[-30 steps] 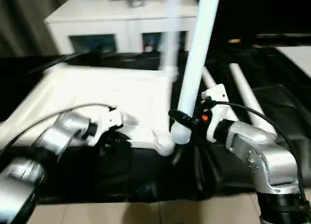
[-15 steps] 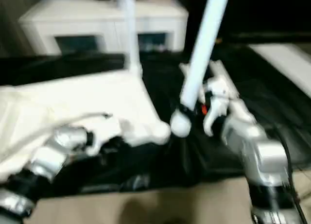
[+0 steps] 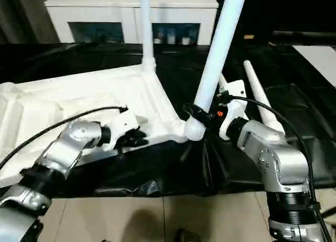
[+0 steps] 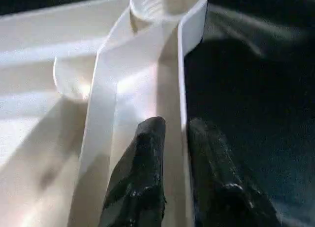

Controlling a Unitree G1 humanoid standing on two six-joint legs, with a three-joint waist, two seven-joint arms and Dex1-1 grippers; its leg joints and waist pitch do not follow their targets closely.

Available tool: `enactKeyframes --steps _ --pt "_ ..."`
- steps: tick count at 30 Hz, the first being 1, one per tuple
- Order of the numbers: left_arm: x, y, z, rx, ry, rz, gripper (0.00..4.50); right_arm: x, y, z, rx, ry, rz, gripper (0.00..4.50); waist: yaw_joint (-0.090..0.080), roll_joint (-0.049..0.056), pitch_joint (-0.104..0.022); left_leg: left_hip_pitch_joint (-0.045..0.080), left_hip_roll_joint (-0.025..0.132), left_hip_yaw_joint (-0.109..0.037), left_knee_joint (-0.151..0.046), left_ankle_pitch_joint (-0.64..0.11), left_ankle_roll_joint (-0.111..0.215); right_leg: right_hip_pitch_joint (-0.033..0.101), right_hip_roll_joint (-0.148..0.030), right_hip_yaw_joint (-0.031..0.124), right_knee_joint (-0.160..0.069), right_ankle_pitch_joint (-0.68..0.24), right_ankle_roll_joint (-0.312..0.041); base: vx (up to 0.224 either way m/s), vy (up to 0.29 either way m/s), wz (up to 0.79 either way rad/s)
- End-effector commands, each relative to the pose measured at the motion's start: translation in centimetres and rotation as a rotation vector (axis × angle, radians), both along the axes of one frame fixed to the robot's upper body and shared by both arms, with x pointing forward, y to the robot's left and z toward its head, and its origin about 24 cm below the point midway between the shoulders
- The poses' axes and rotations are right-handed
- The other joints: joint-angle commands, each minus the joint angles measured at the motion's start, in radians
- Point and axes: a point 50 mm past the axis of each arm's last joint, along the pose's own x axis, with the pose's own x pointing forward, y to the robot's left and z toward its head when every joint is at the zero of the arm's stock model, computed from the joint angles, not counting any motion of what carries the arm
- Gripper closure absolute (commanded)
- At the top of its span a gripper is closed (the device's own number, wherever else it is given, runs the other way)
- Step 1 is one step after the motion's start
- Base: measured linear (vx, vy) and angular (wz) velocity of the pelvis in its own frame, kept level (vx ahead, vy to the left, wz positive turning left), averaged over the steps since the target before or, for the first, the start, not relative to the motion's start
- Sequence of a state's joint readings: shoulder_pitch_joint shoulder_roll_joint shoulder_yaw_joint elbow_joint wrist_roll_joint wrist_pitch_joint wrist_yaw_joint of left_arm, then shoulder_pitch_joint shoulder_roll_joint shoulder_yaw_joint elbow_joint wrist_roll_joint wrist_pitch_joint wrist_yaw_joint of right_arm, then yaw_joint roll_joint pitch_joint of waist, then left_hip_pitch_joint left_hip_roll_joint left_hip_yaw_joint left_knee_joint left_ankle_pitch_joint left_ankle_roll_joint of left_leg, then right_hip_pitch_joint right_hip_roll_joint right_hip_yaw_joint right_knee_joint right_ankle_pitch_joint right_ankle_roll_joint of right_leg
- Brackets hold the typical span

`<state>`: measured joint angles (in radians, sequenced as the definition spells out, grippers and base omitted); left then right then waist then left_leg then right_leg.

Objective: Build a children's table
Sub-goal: Insert table leg to table base

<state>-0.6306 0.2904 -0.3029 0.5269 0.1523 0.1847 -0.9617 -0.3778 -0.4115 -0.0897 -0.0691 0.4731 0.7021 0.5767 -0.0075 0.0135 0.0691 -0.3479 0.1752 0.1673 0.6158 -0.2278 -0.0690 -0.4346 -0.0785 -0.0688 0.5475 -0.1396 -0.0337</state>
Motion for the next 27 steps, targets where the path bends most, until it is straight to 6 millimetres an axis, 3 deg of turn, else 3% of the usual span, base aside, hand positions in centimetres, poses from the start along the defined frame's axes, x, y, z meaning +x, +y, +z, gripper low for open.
enactKeyframes --steps 1,8,13,21,24,26,27 --pt "0.5 -0.4 0.2 0.01 -0.023 0.008 3.47 0.0 -0.3 0.6 -0.002 -0.03 -0.006 2.66 0.001 -0.005 -0.077 -0.001 0.027 -0.012 -0.084 -0.203 0.077 0.067 -0.05 0.018 -0.083 -0.498 -0.065 0.0 0.0 0.0" --pt "0.8 -1.2 -0.7 0.025 -0.022 0.01 3.47 0.1 -0.2 0.7 0.0 -0.034 -0.007 2.66 0.006 -0.005 -0.079 0.001 0.032 -0.005 -0.084 -0.189 0.087 0.07 -0.048 0.028 -0.064 -0.356 -0.148 0.0 0.0 0.0" --pt "1.1 -1.2 -1.0 0.053 -0.021 0.025 3.47 0.0 0.0 0.9 0.0 -0.037 0.008 2.66 0.013 -0.007 -0.081 -0.001 0.03 -0.002 -0.08 -0.167 0.092 0.071 -0.051 0.028 -0.065 -0.385 -0.136 0.0 0.0 0.0" --pt "1.0 -0.9 -1.0 0.046 0.006 0.007 4.2 0.1 0.0 1.0 0.001 -0.039 0.017 2.66 0.013 -0.01 -0.082 -0.006 0.03 -0.004 -0.079 -0.158 0.092 0.071 -0.052 0.025 -0.067 -0.425 -0.118 0.0 0.0 0.0" --pt "1.0 -0.5 -0.8 0.043 -0.01 -0.011 4.27 0.2 0.0 1.1 0.001 -0.044 0.023 2.66 0.012 -0.01 -0.082 -0.007 0.03 -0.005 -0.08 -0.165 0.092 0.071 -0.052 0.024 -0.068 -0.429 -0.118 0.0 0.0 0.0" --pt "0.6 -0.5 0.3 -0.073 0.045 -0.035 4.3 0.2 0.0 1.2 0.006 -0.048 0.024 2.66 0.012 -0.009 -0.082 -0.009 0.03 -0.006 -0.08 -0.162 0.088 0.074 -0.056 0.024 -0.065 -0.434 -0.12 0.0 0.0 0.0" --pt "0.6 -0.5 0.5 -0.083 0.049 -0.039 3.92 0.3 0.0 1.2 0.006 -0.049 0.024 2.66 0.01 -0.006 -0.082 -0.013 0.031 -0.008 -0.082 -0.151 0.087 0.077 -0.056 0.023 -0.061 -0.42 -0.125 0.0 0.0 0.0"
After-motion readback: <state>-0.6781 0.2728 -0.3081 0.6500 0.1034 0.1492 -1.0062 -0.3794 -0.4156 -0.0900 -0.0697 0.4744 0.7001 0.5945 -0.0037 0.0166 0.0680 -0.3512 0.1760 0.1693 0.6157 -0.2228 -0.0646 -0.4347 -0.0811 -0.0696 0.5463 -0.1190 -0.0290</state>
